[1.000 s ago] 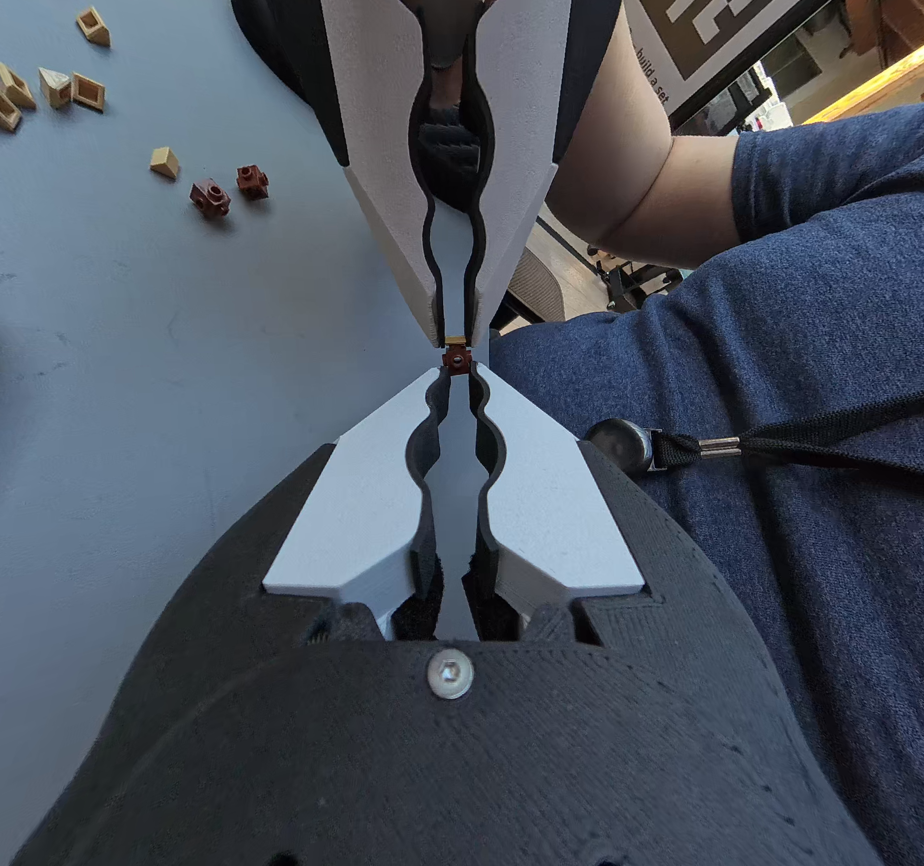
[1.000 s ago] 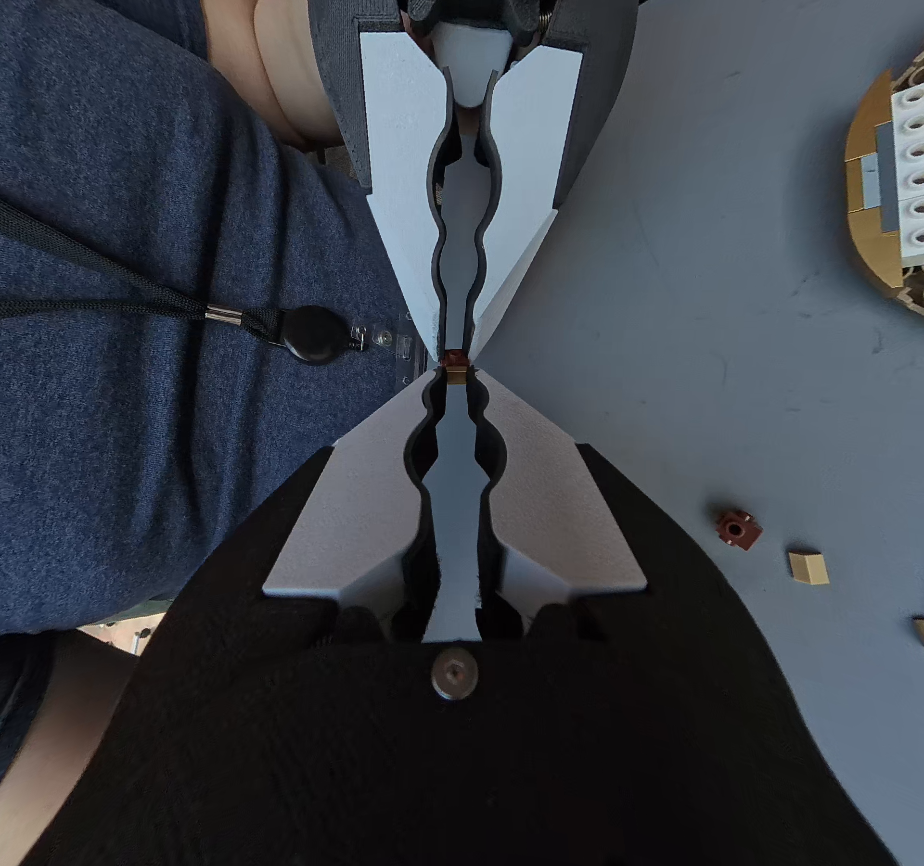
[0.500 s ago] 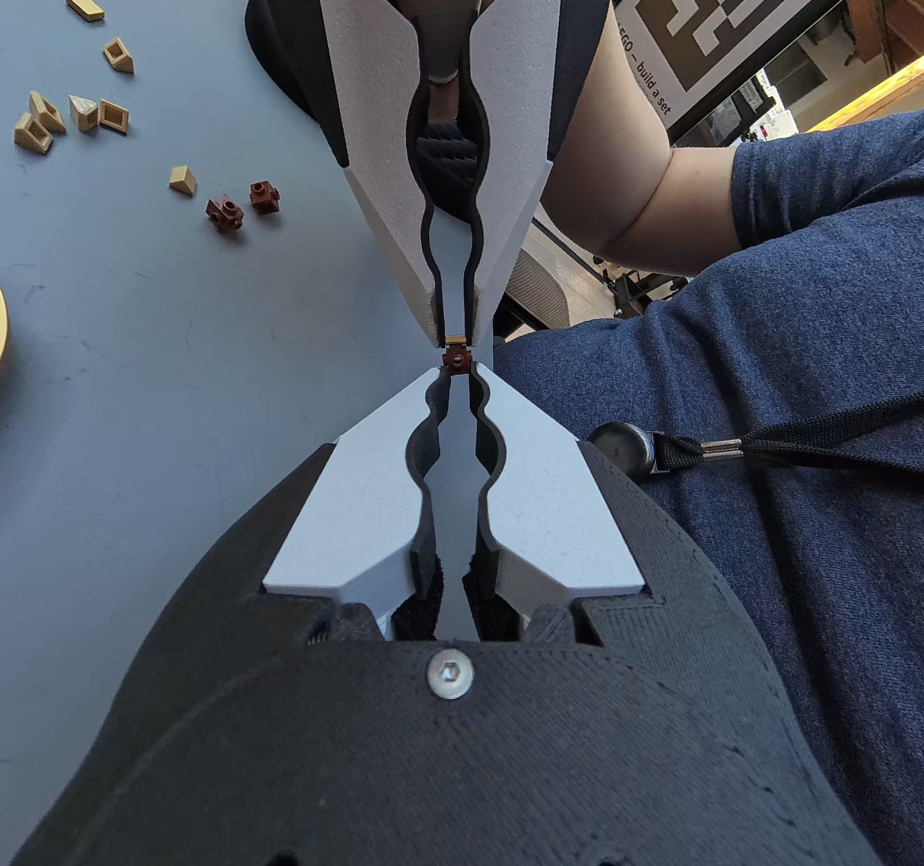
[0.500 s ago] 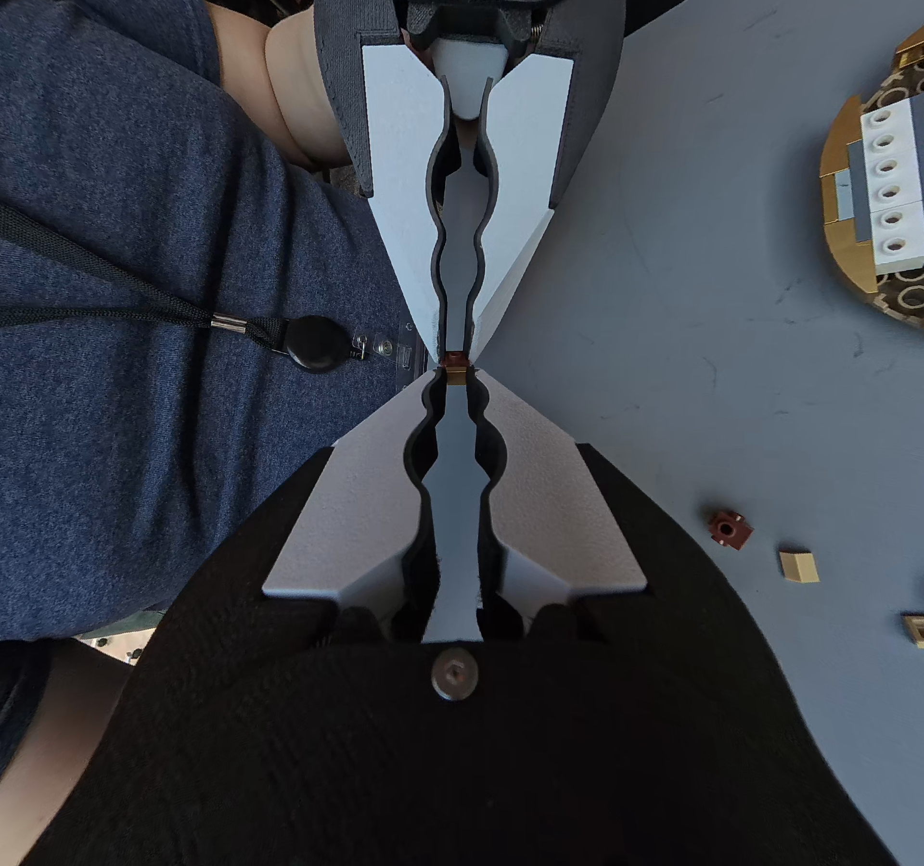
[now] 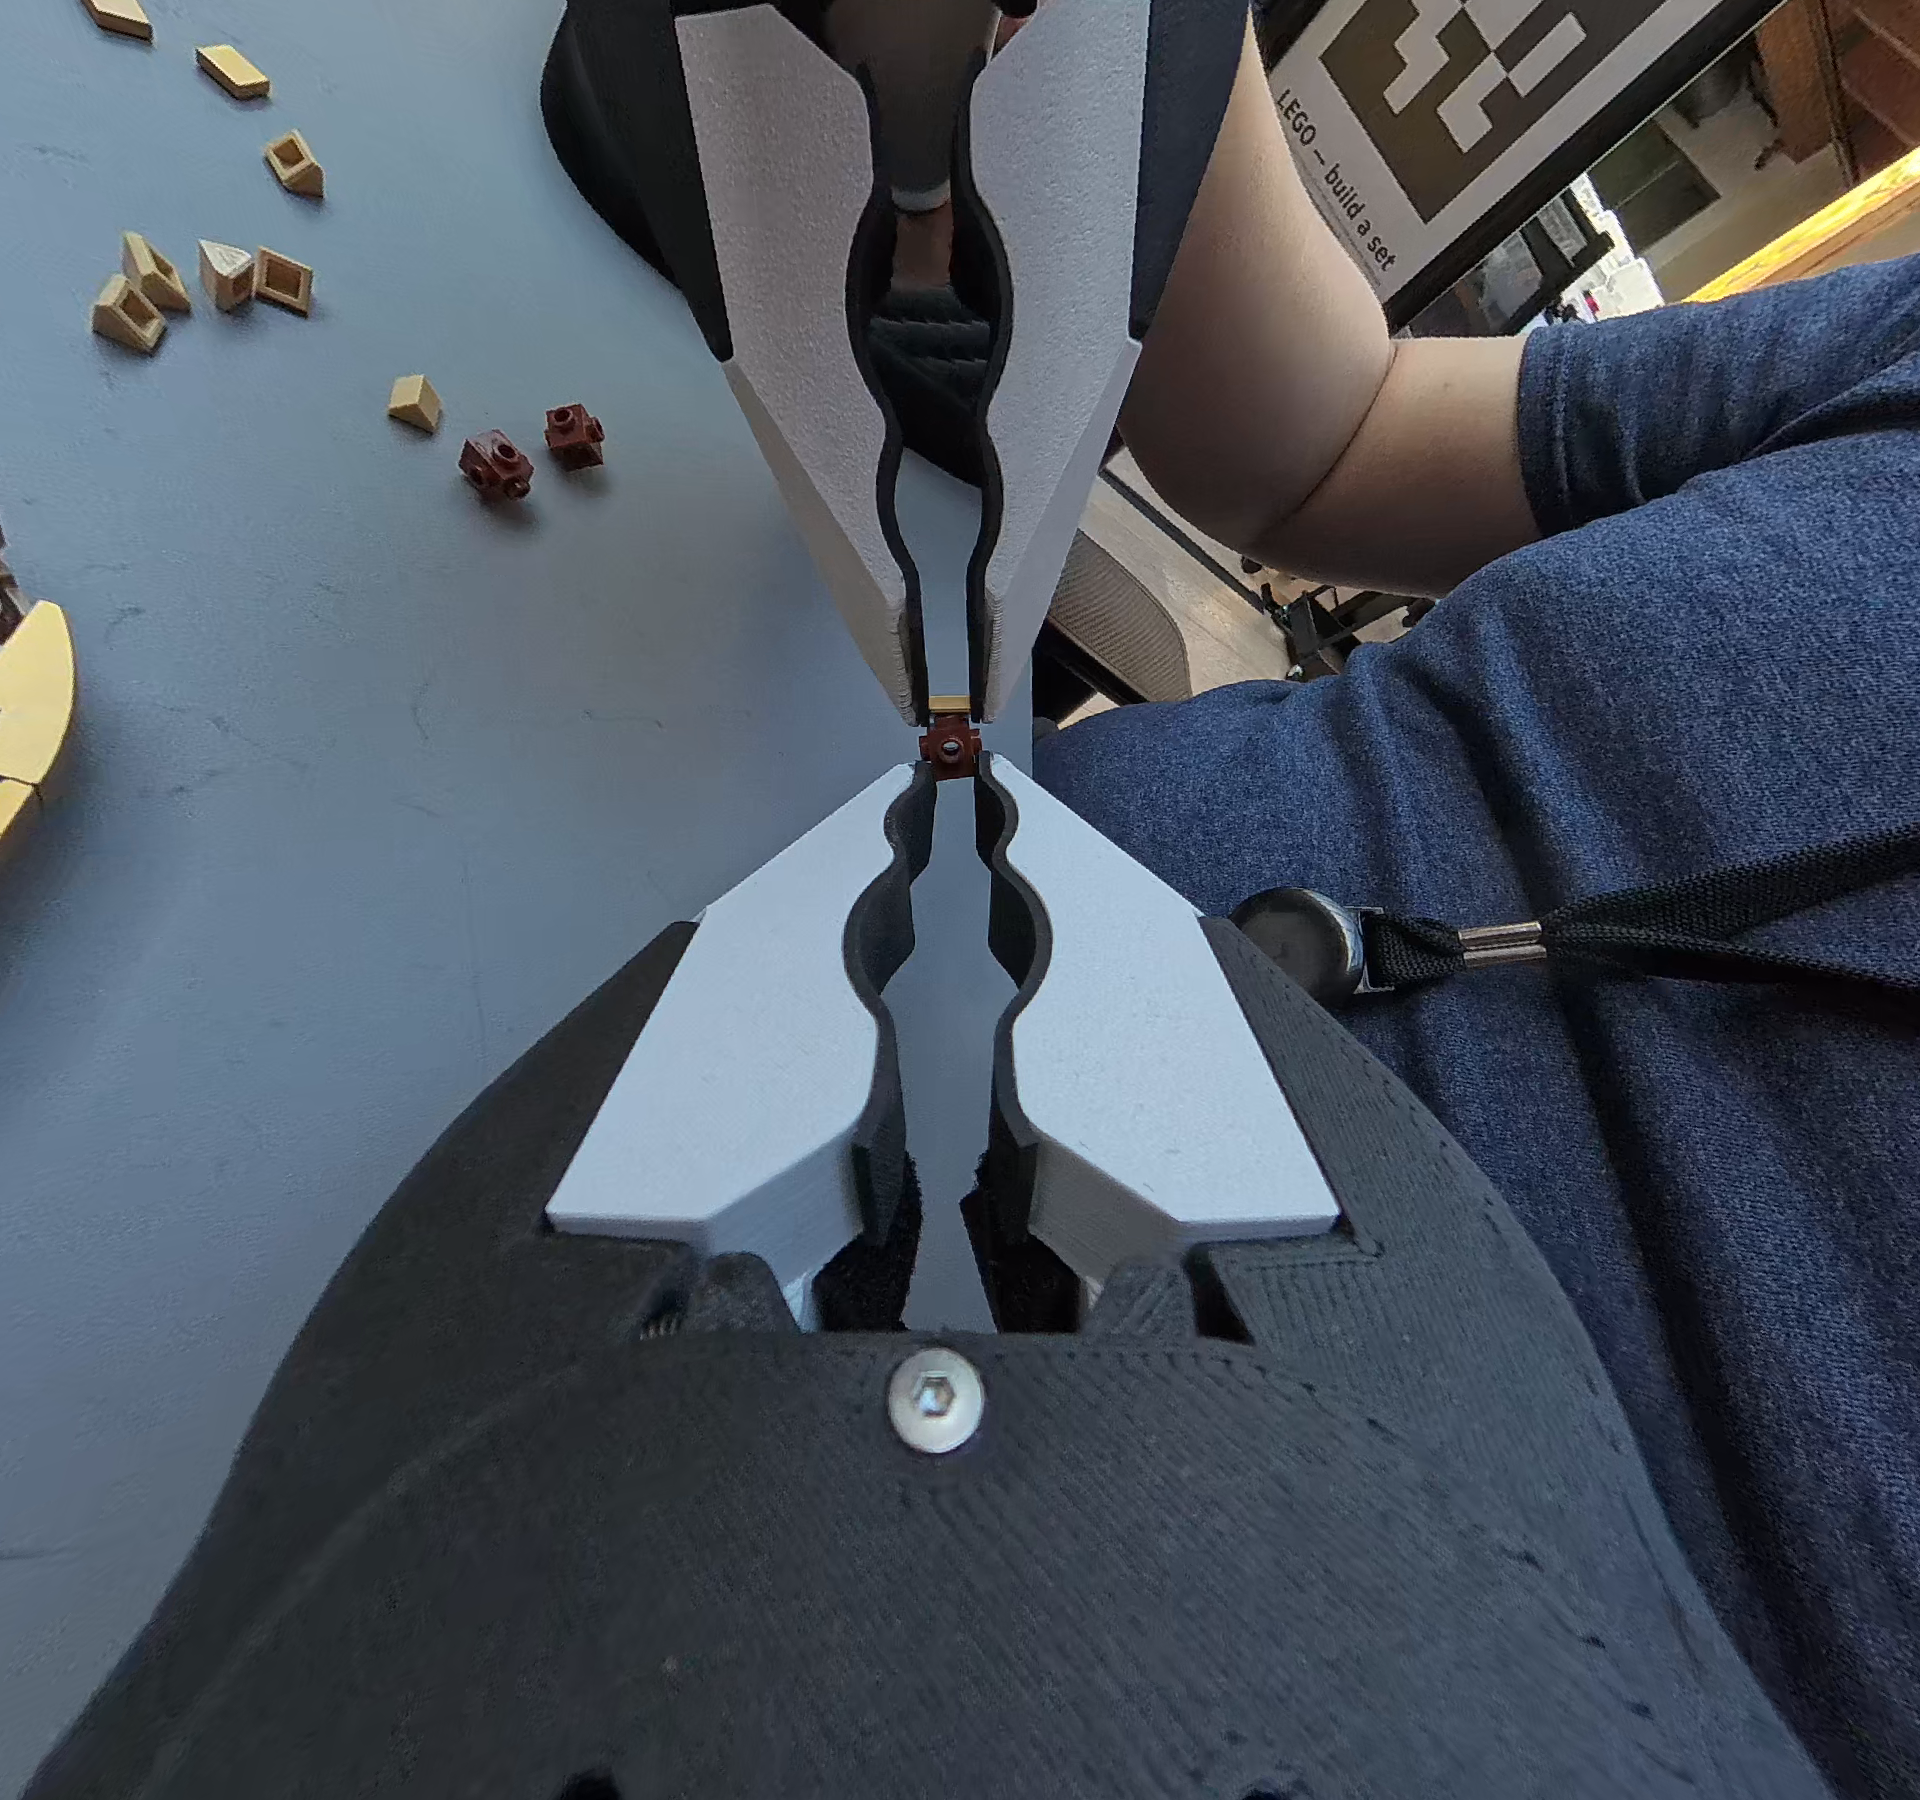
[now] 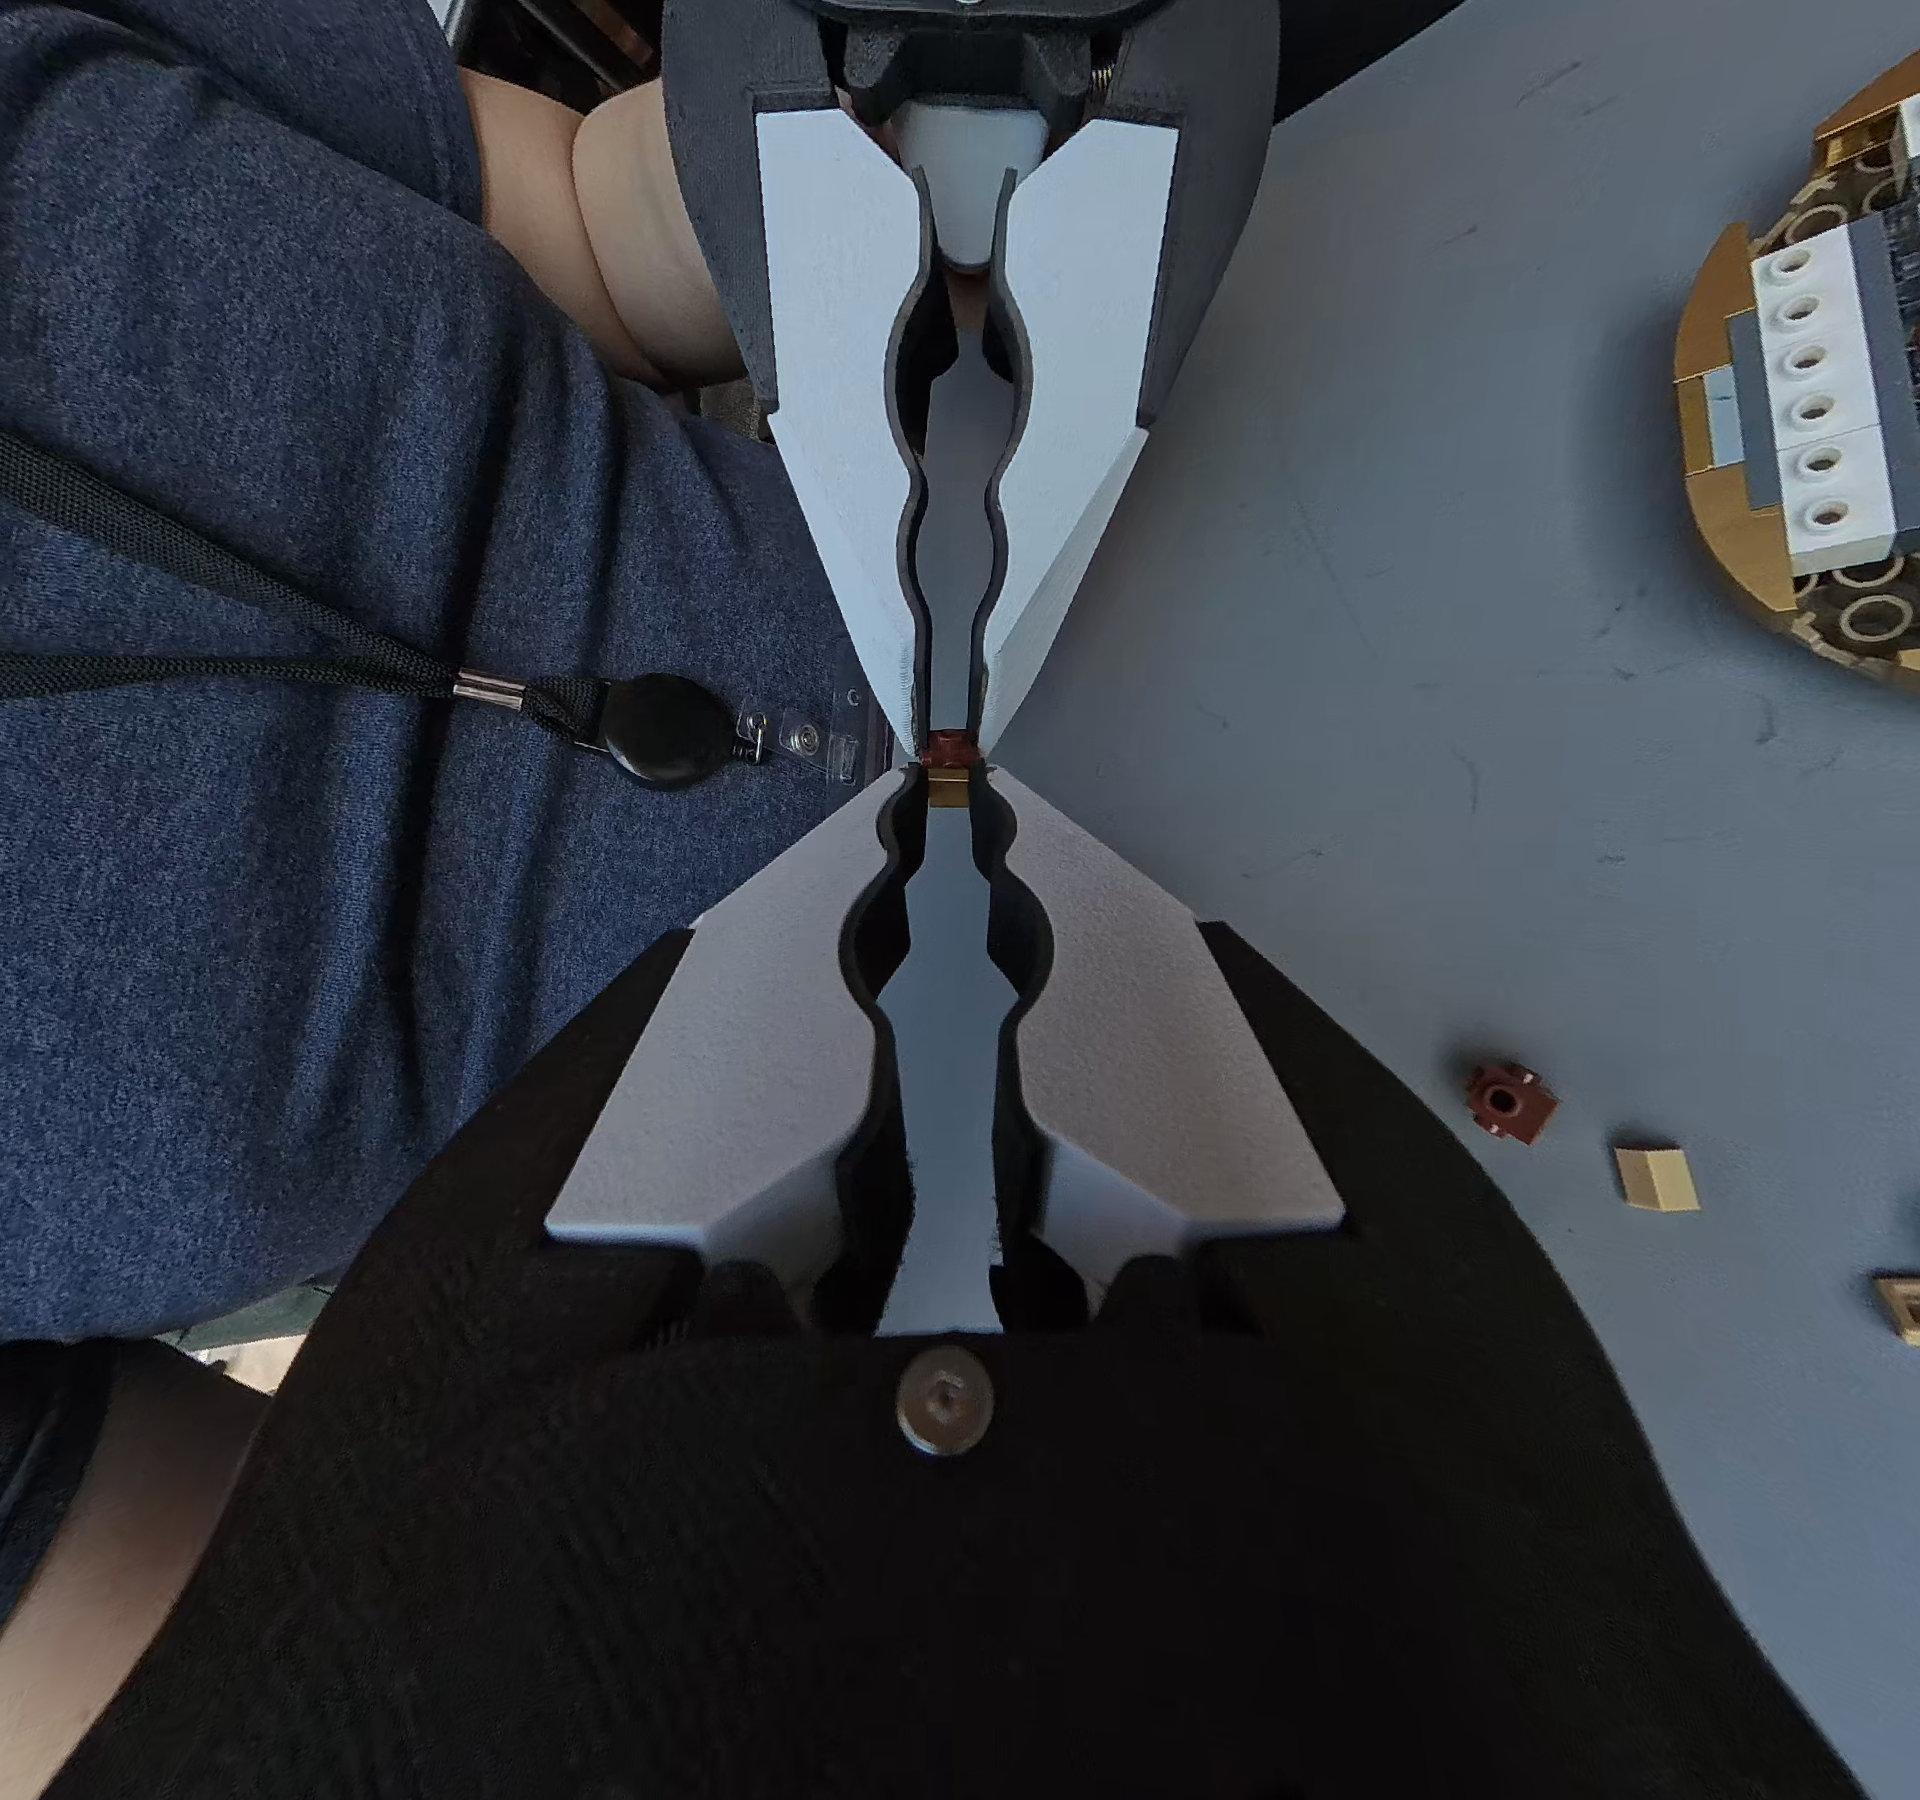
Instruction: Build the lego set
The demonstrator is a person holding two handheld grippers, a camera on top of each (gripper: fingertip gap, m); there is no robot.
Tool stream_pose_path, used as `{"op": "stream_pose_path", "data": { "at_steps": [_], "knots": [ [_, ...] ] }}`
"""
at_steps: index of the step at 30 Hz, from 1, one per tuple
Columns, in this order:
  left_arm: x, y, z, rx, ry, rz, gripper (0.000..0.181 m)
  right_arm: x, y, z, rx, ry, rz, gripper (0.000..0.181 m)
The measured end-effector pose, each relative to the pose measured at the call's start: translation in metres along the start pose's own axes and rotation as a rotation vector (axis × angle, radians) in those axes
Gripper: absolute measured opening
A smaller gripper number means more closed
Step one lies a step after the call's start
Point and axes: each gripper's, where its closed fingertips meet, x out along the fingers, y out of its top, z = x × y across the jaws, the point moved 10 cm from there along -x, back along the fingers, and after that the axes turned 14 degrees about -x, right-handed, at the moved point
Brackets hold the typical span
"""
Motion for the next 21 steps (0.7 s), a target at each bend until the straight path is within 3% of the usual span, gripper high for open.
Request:
{"op": "stream_pose_path", "data": {
  "at_steps": [7,21],
  "knots": [
    [0.0036,-0.0012,0.0083,0.085,0.011,-0.049,0.006,0.0006,-0.0016,-0.0004,0.021,0.072,0.018,0.007],
    [0.0014,0.0085,-0.0004,-0.039,-0.07,-0.025,0.006,-0.0056,-0.0099,0.0092,0.084,0.146,0.149,0.007]
  ]
}}
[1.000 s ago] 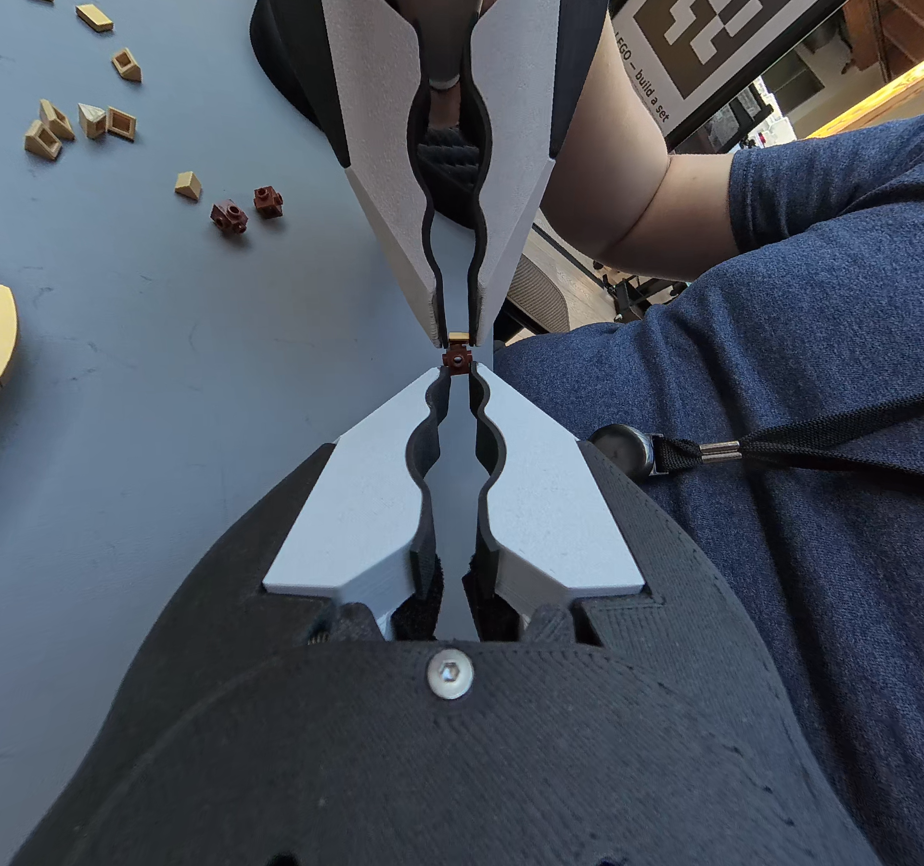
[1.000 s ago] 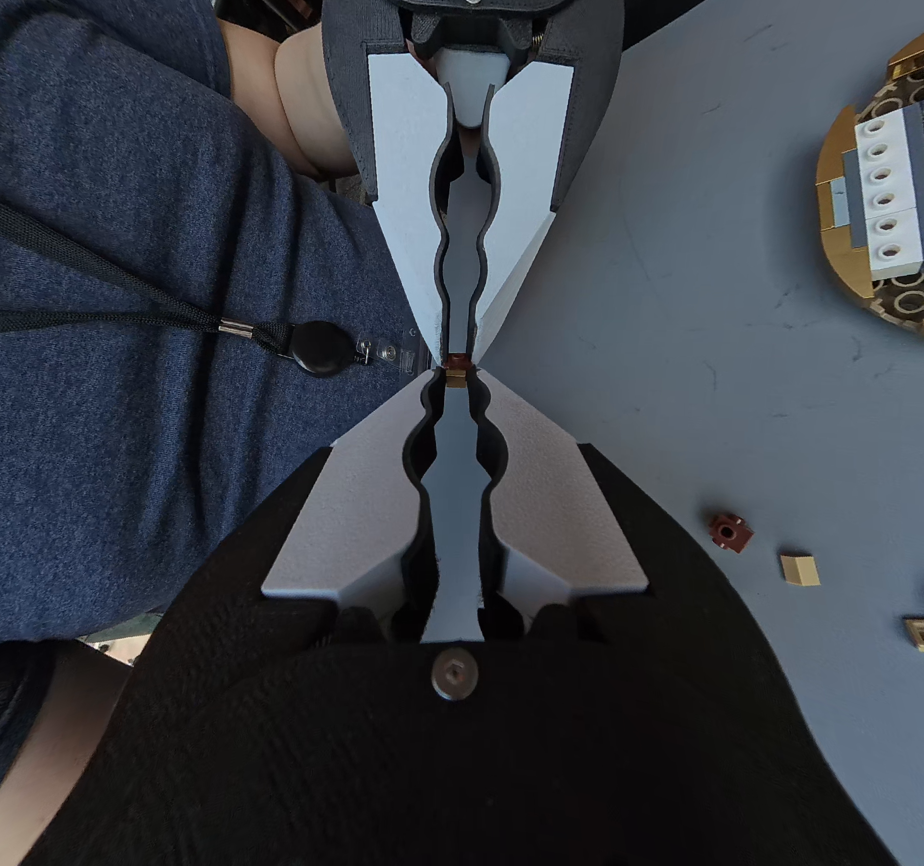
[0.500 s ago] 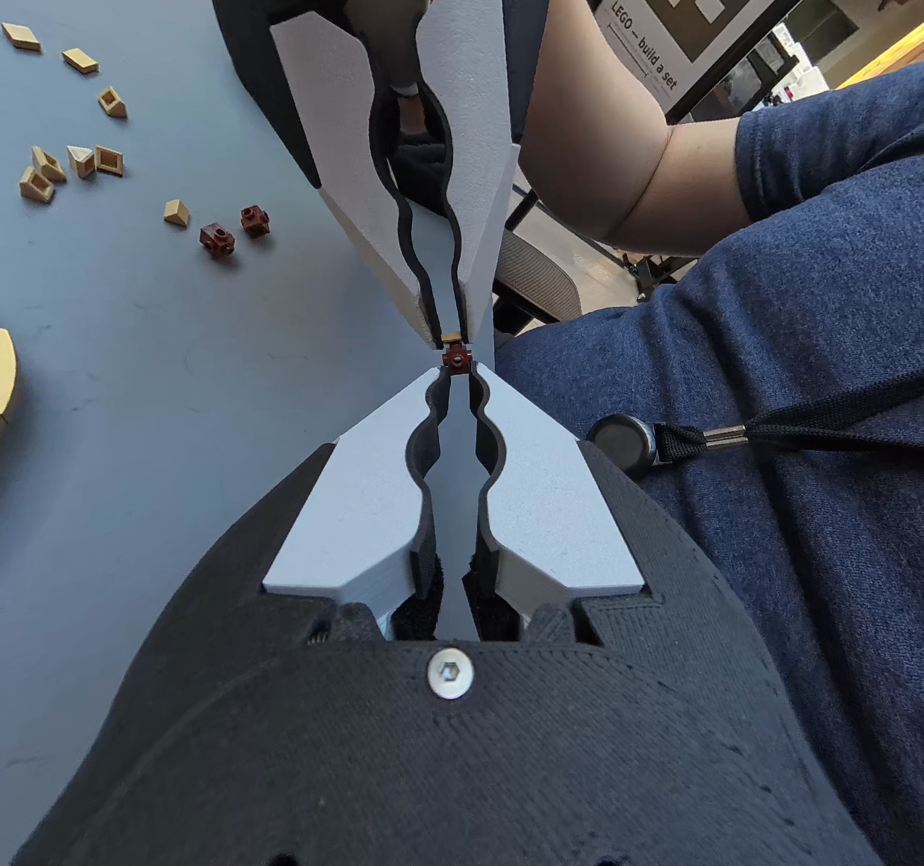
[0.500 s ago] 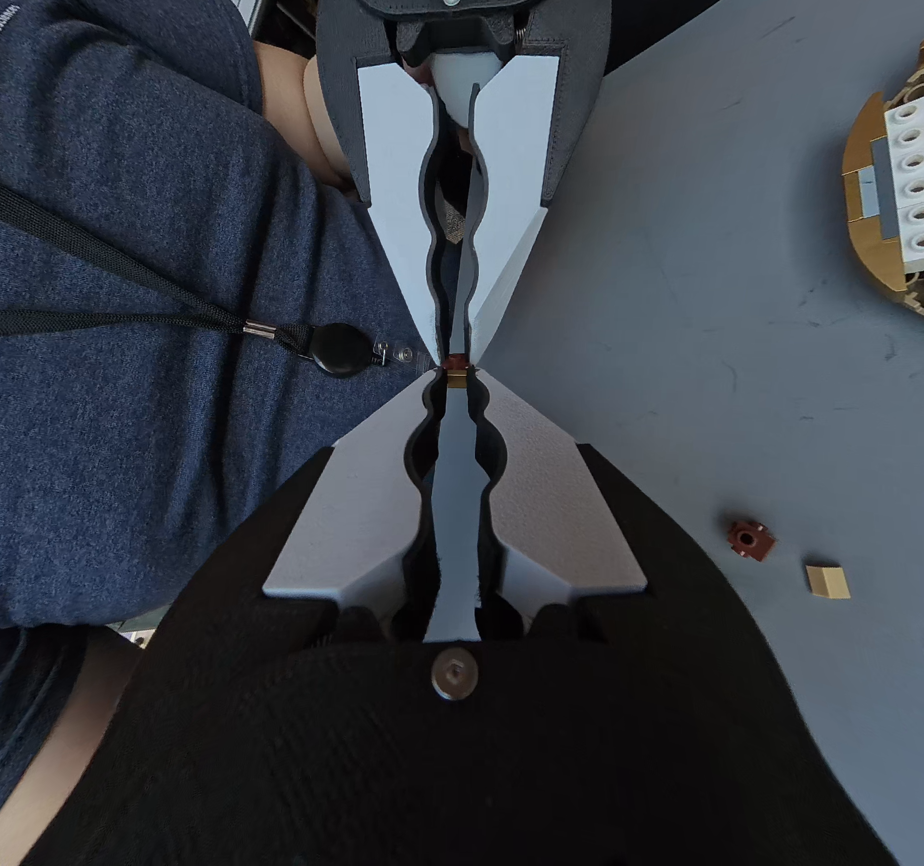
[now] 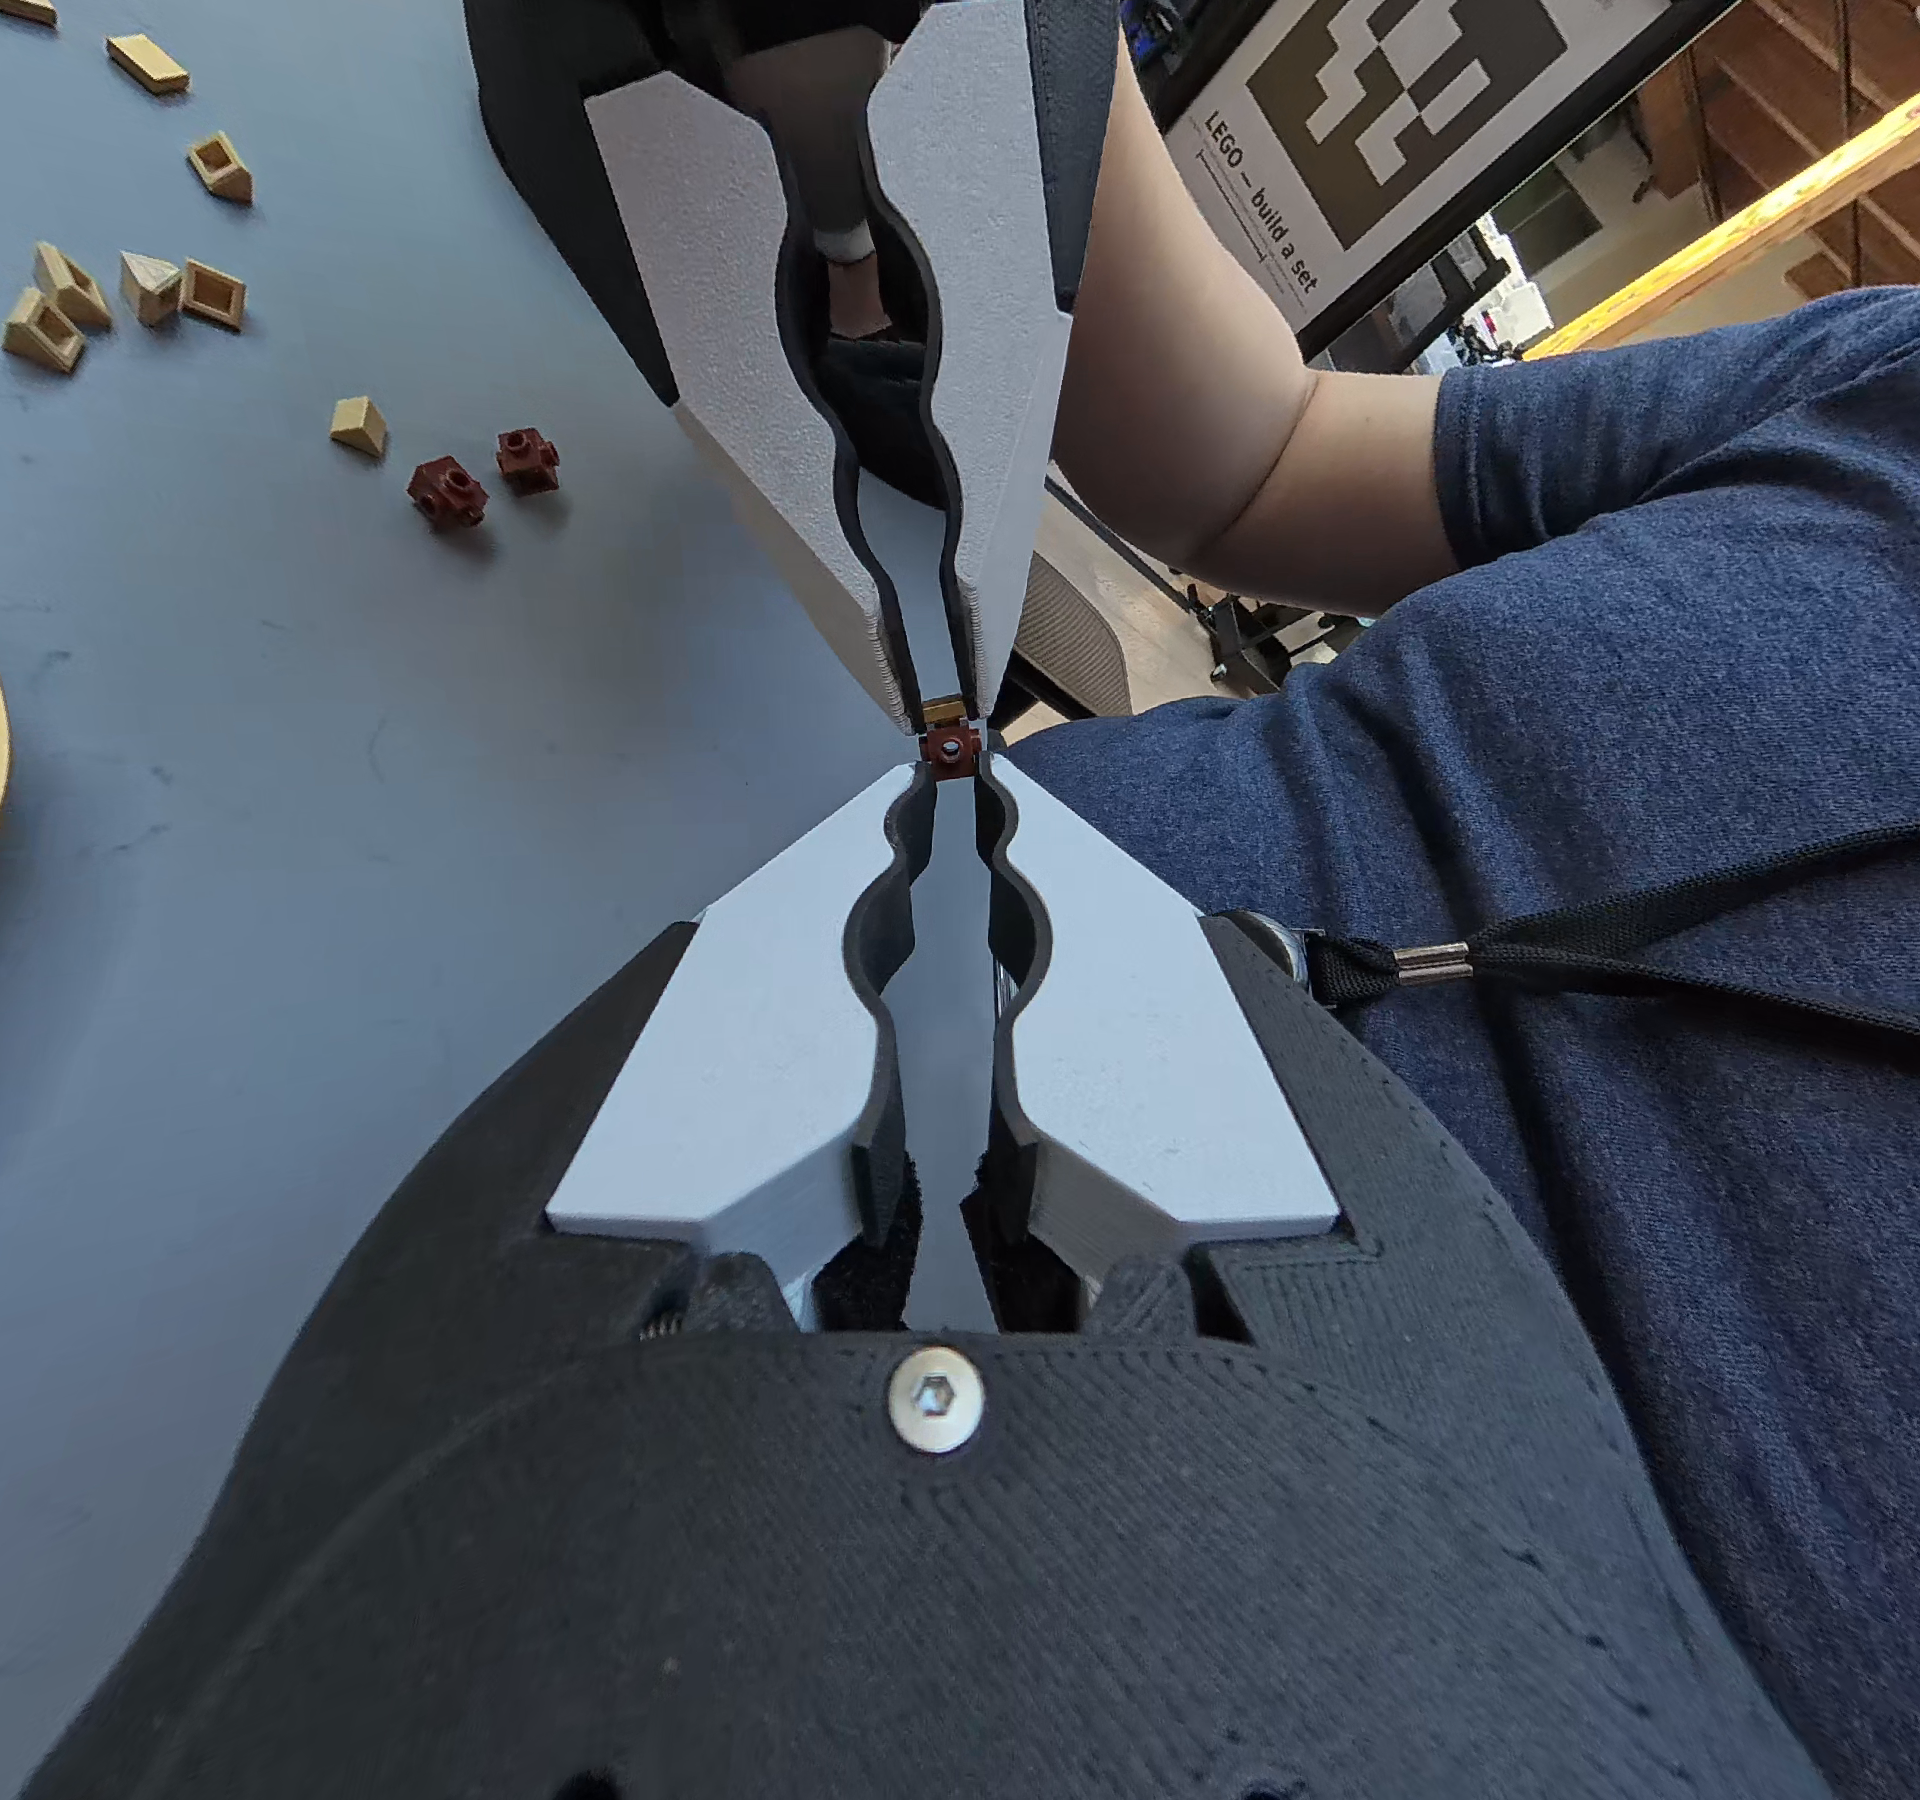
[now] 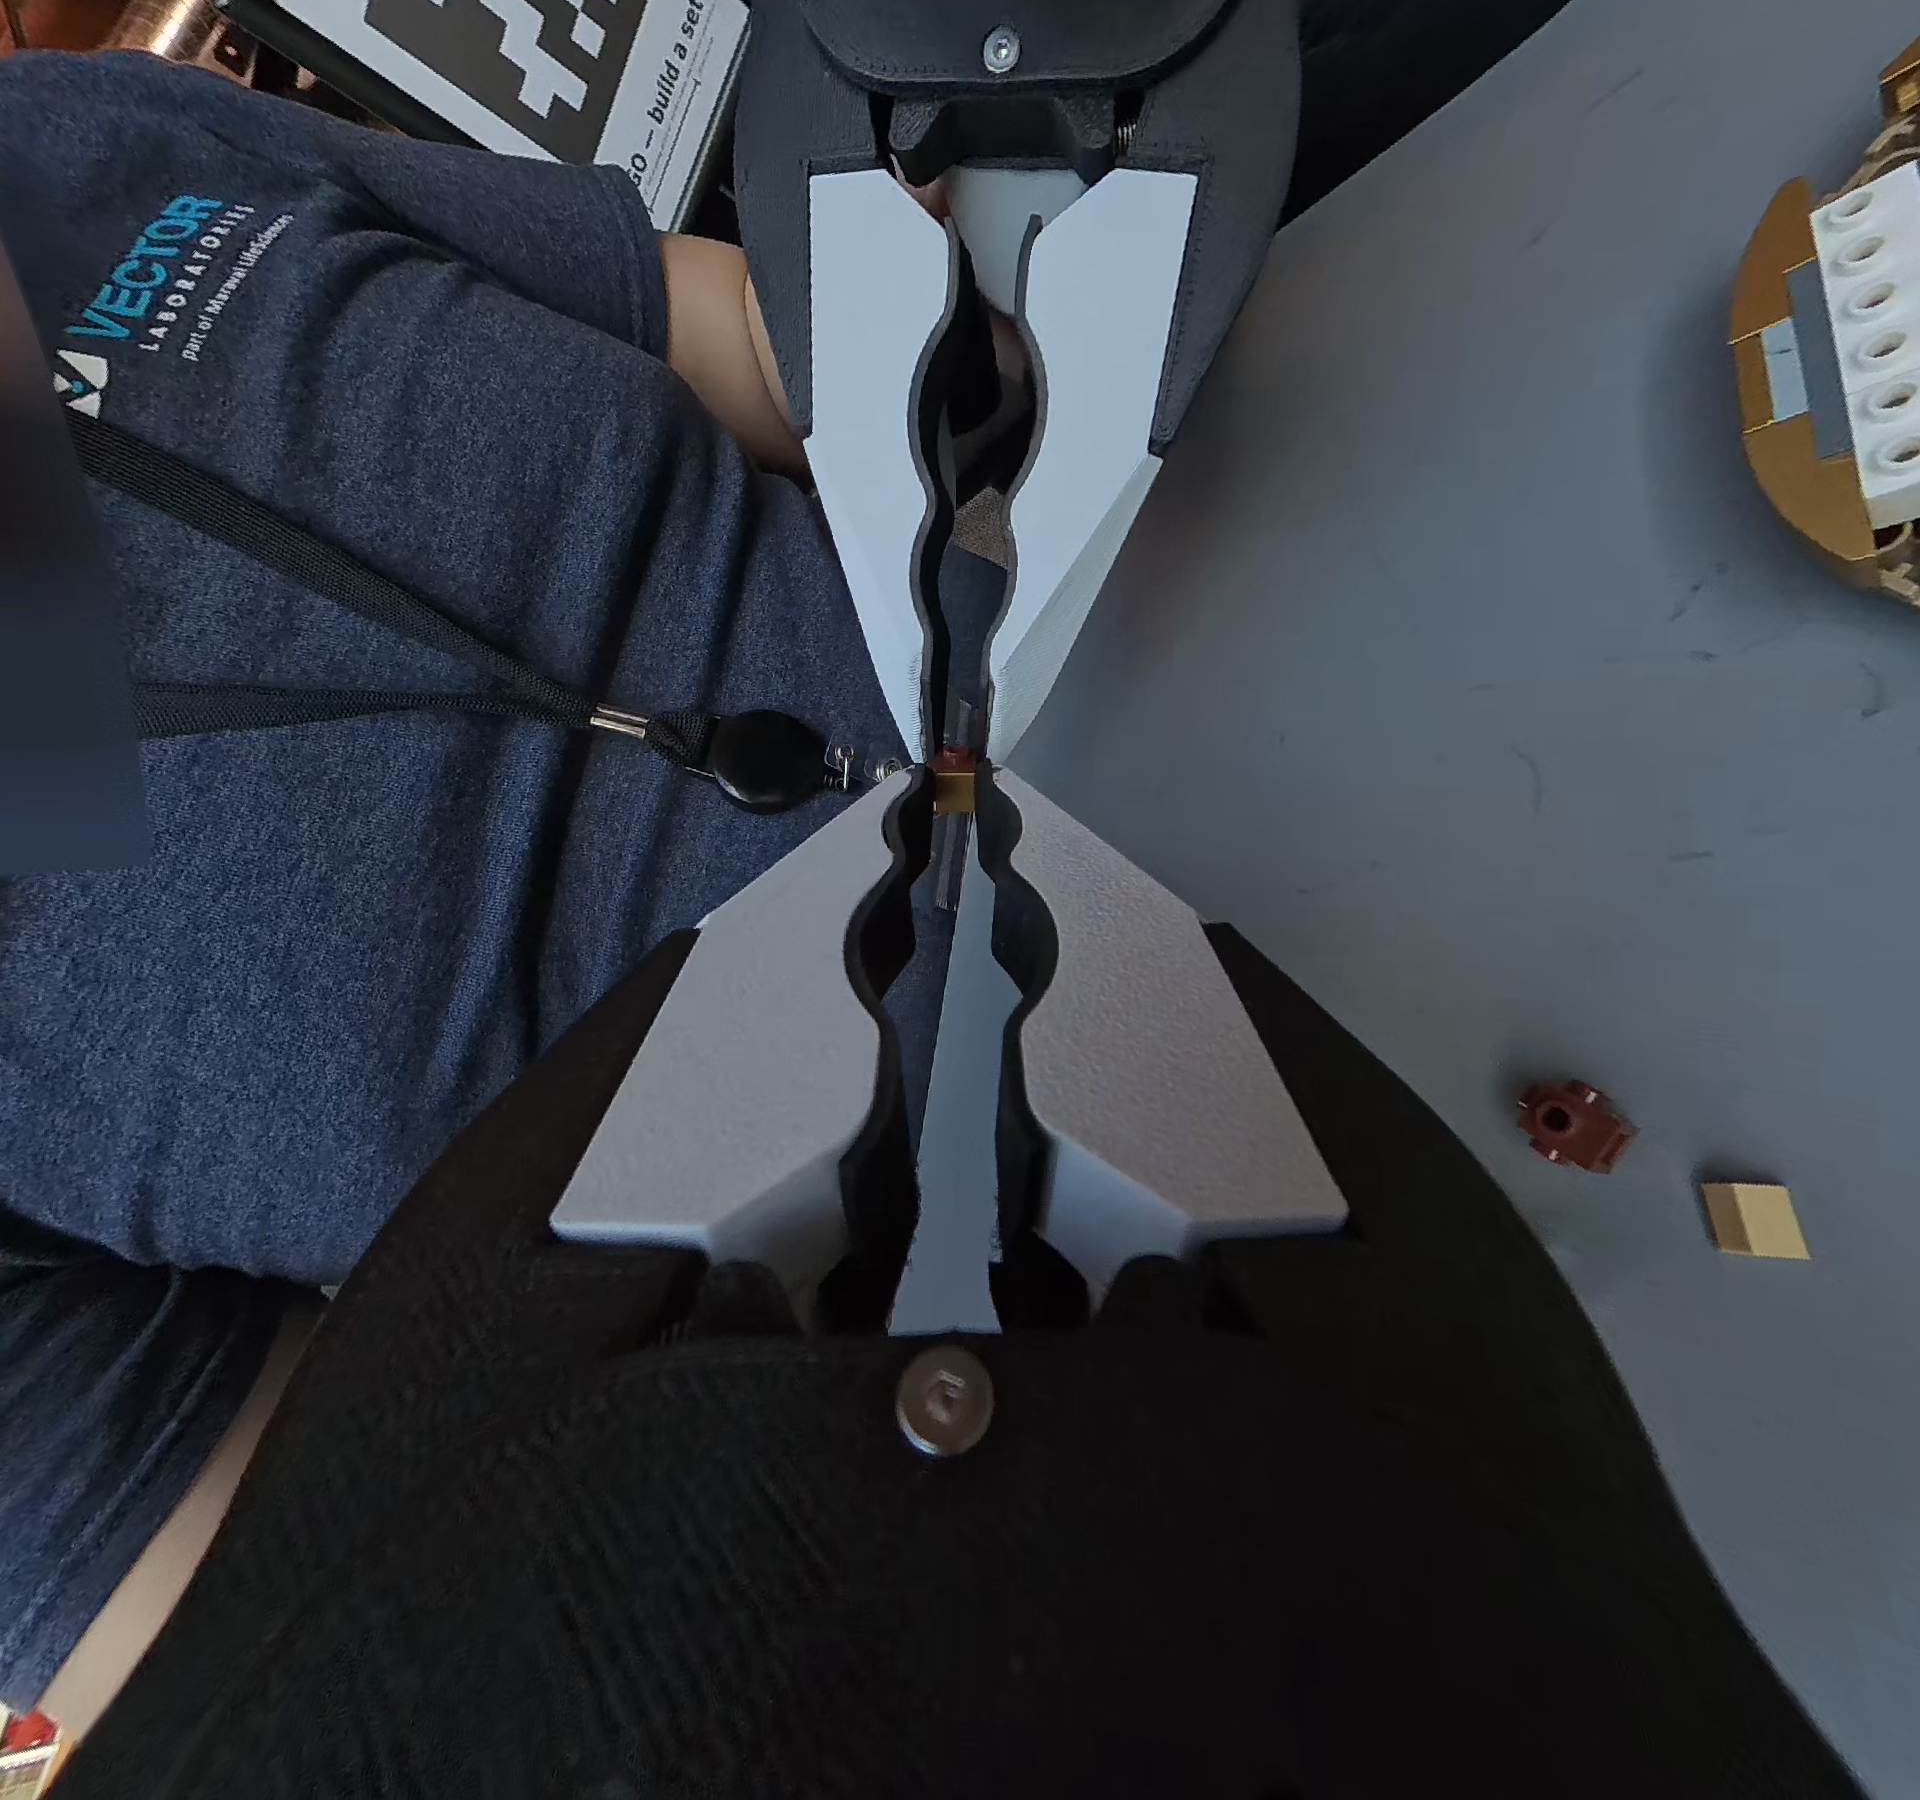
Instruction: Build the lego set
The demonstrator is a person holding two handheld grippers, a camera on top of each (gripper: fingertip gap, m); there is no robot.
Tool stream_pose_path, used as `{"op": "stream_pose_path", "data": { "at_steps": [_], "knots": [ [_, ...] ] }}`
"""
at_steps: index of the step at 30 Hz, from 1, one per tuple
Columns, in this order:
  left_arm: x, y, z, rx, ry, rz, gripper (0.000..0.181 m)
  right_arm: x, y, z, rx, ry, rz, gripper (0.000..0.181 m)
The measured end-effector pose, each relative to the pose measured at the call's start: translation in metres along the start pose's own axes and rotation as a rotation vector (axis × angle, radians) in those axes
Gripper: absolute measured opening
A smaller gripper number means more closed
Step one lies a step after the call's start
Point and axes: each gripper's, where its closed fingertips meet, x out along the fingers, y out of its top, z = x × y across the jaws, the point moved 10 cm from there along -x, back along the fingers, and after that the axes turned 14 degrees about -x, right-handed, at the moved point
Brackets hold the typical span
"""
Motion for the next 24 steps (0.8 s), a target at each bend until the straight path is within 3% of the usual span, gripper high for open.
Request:
{"op": "stream_pose_path", "data": {
  "at_steps": [16,24],
  "knots": [
    [-0.007,0.001,-0.016,-0.204,-0.04,0.097,0.005,-0.006,-0.011,0.017,0.188,0.002,0.169,0.007],
    [-0.01,0.001,-0.02,-0.217,-0.01,0.168,0.006,-0.008,-0.011,0.017,0.232,-0.09,0.224,0.007]
  ]
}}
